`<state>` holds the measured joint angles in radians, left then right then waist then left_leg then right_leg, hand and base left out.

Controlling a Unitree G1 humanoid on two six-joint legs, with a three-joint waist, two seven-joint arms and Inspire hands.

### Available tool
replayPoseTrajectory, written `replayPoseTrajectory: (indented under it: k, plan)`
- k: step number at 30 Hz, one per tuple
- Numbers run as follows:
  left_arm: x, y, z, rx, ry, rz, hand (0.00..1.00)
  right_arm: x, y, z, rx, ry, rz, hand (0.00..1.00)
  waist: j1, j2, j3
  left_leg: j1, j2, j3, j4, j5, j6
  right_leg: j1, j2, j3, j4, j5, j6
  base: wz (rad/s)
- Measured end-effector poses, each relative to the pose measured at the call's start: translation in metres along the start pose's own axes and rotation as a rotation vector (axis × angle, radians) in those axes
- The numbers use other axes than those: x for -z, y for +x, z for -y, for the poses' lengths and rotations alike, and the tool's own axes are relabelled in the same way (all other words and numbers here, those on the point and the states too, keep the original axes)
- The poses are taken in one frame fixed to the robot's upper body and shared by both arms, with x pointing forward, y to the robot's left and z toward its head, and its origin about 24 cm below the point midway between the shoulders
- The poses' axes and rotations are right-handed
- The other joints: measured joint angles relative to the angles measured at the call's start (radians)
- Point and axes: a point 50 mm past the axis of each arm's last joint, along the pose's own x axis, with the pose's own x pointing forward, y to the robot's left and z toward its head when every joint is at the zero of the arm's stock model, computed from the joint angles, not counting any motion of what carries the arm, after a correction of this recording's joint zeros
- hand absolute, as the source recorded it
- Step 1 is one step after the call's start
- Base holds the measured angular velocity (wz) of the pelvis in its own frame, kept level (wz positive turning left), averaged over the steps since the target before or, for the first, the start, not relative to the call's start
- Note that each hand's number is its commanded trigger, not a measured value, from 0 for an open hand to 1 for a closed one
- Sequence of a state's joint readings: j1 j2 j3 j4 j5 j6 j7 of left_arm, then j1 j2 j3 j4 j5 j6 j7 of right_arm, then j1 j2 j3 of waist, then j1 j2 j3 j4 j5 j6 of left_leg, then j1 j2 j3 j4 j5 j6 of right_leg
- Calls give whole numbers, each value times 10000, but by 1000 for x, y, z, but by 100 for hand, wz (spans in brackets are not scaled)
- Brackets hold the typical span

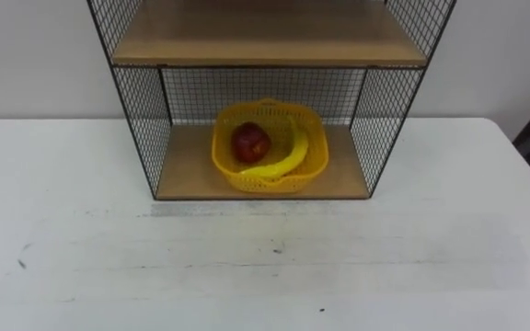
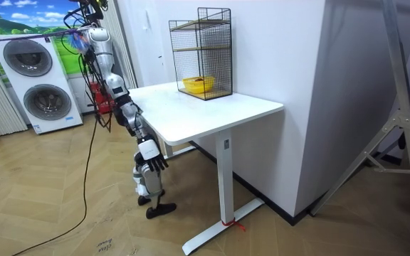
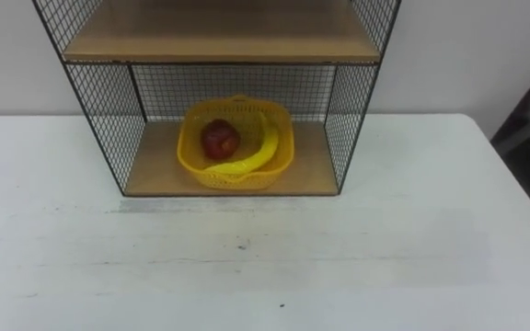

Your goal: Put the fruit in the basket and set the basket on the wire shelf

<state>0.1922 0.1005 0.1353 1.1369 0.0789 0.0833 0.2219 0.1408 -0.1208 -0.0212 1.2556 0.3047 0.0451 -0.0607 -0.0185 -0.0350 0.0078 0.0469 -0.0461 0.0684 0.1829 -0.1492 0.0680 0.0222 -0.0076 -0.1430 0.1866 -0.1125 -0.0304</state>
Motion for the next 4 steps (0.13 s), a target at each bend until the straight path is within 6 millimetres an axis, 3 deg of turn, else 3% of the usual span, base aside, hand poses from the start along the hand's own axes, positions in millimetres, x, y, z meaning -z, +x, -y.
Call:
replayPoseTrajectory:
  k: [4]
  plan:
    - [2,0,0,111,51,-66,0,6,0,4,-155,-51,-274,0,-8,-33,-23,27,5,7,1,-1,1,25,18,34,-1,1,-5,-1]
